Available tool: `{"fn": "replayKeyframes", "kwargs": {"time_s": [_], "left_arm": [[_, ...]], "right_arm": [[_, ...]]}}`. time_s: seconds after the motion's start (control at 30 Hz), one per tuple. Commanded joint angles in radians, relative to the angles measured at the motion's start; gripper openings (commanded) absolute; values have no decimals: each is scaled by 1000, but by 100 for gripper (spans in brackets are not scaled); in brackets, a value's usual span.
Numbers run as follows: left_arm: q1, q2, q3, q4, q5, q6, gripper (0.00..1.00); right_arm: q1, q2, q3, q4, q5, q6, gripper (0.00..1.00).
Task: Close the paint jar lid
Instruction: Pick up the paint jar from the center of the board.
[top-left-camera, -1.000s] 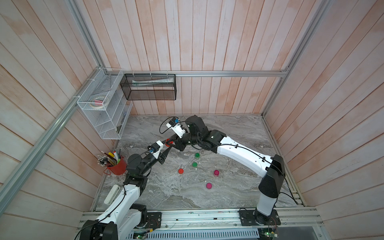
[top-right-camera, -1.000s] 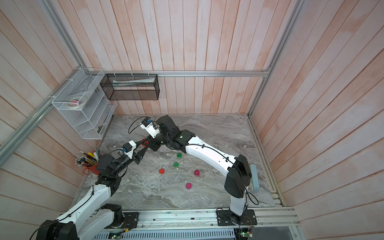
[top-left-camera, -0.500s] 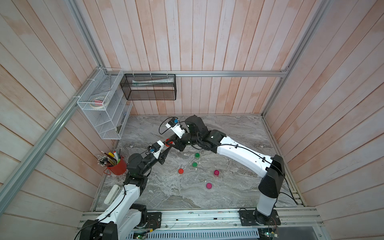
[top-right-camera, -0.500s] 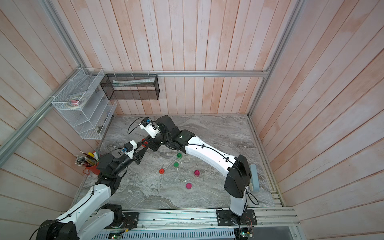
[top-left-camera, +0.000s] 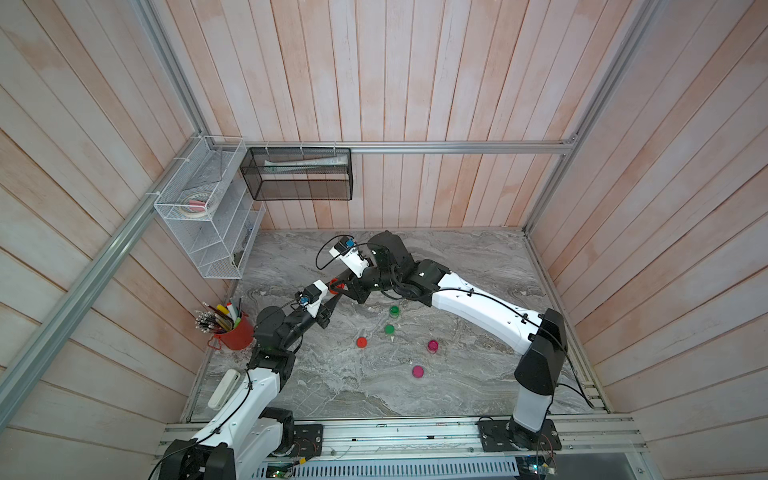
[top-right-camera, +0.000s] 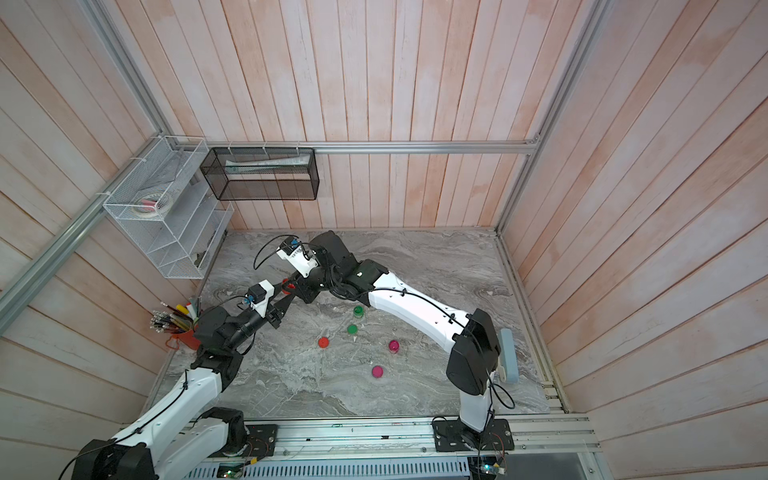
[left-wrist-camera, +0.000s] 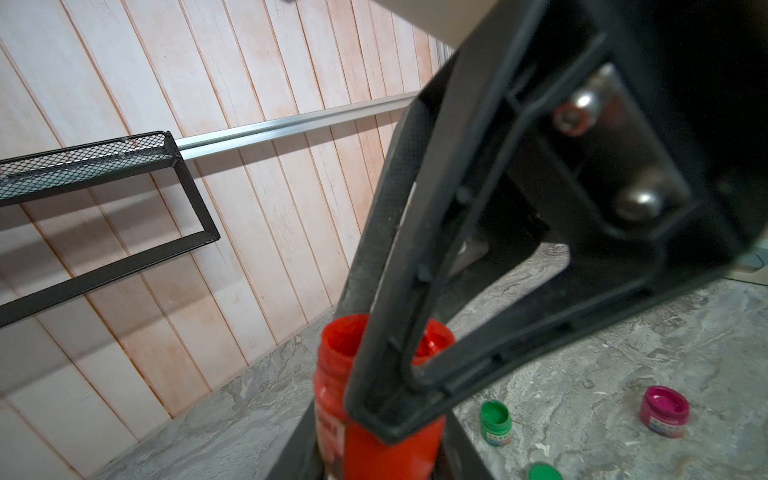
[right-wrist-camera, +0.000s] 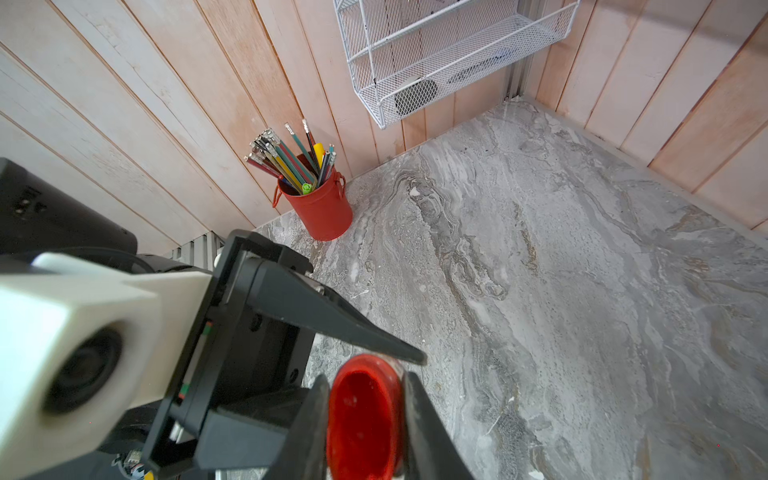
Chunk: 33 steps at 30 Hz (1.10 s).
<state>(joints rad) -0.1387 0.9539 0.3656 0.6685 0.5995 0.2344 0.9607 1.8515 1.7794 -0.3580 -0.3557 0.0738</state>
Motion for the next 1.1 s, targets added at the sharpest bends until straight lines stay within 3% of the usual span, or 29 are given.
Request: {"fn": "replayKeyframes", "kwargs": {"time_s": [0.0,0.3,0.53,0.73,0.9,1.07], "left_arm": [[1,1,40,-27,6,15,32],[1,-1,44,-40,32,22,26],[-1,4,47,-57,40,20,26],[0,10,43,-76,42,29,26],[0,12,36,-72,37,25,26],[0,-1,26,-64,50,9,26]], "right_arm": [[10,18,29,-25,3,-12,26],[12,25,29,-24,3,-14,26],[12,3,22,-15,59,-24,56],[-12,-53,-10,24,96,-13,62],[-70,-169,-154,146,113,23,66],[-187,-355,-427,346,41,129,69]]}}
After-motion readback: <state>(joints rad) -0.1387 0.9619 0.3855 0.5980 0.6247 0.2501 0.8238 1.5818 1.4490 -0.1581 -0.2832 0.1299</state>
